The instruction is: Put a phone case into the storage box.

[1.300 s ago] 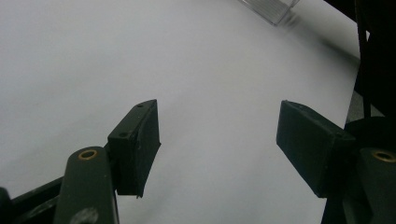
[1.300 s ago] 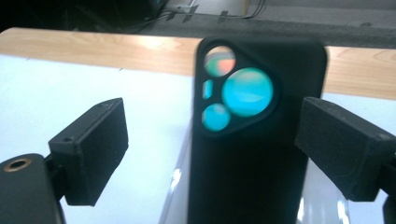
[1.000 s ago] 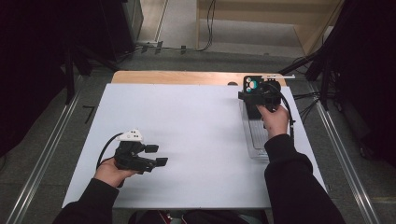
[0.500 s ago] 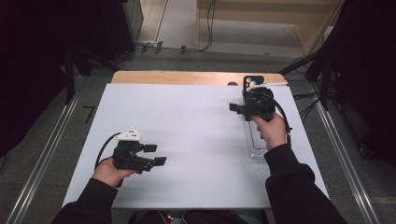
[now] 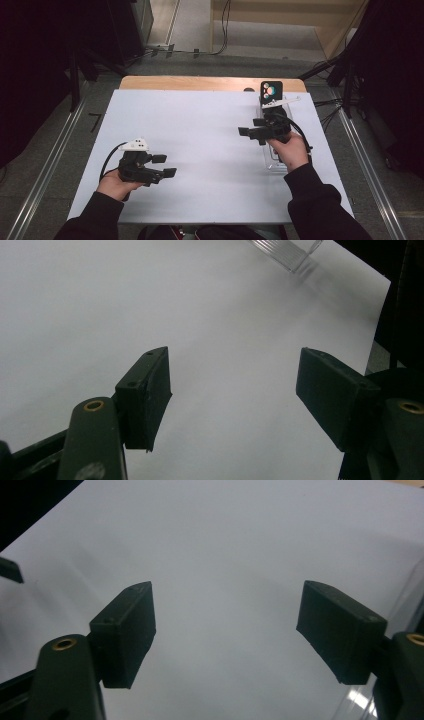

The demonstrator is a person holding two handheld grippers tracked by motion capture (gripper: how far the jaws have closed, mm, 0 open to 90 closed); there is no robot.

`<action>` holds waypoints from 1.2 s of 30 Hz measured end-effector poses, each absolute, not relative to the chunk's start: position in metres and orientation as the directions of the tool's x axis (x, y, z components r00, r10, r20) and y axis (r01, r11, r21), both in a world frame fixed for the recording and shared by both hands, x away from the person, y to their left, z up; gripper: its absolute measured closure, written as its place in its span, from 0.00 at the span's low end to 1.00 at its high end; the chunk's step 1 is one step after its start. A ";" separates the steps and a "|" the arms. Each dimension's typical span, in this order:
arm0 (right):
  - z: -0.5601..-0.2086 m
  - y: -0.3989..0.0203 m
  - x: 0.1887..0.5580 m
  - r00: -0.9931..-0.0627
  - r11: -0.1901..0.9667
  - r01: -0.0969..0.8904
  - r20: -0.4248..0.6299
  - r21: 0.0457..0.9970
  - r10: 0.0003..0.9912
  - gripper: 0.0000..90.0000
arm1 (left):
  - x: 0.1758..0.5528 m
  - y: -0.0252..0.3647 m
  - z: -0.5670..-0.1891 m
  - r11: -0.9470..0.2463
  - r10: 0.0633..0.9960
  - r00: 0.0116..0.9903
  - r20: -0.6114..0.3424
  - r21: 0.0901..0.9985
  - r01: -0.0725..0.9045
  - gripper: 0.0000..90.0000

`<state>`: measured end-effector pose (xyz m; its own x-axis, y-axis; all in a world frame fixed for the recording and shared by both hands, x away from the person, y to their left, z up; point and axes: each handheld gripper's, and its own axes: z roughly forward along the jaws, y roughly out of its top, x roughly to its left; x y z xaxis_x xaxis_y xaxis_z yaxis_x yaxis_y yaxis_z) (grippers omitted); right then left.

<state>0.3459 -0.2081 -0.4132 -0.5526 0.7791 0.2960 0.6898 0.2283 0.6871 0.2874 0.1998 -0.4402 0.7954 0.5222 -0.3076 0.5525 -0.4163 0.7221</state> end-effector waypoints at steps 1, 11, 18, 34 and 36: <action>-0.414 -0.207 0.343 -0.559 0.233 0.690 0.301 0.685 0.772 0.25 | 0.287 0.200 -0.440 -0.418 0.521 0.796 -0.308 0.721 0.553 0.34; -0.423 -0.207 0.315 -0.647 0.308 0.658 0.307 0.687 0.698 0.27 | 0.284 0.200 -0.439 -0.423 0.514 0.802 -0.304 0.724 0.545 0.34; -0.431 -0.210 0.293 -0.687 0.363 0.634 0.282 0.682 0.670 0.27 | 0.280 0.199 -0.440 -0.427 0.503 0.808 -0.307 0.724 0.542 0.34; -0.456 -0.236 0.258 -0.708 0.405 0.640 0.297 0.653 0.641 0.28 | 0.271 0.202 -0.447 -0.419 0.509 0.800 -0.319 0.719 0.554 0.34; -0.460 -0.239 0.253 -0.718 0.418 0.627 0.279 0.658 0.638 0.28 | 0.270 0.204 -0.448 -0.415 0.507 0.798 -0.326 0.719 0.558 0.34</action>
<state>0.2531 -0.2386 -0.4601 -0.7180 0.6378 0.2789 0.6266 0.4177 0.6579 0.2695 0.2040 -0.4484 0.7977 0.5075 -0.3258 0.5576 -0.4149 0.7190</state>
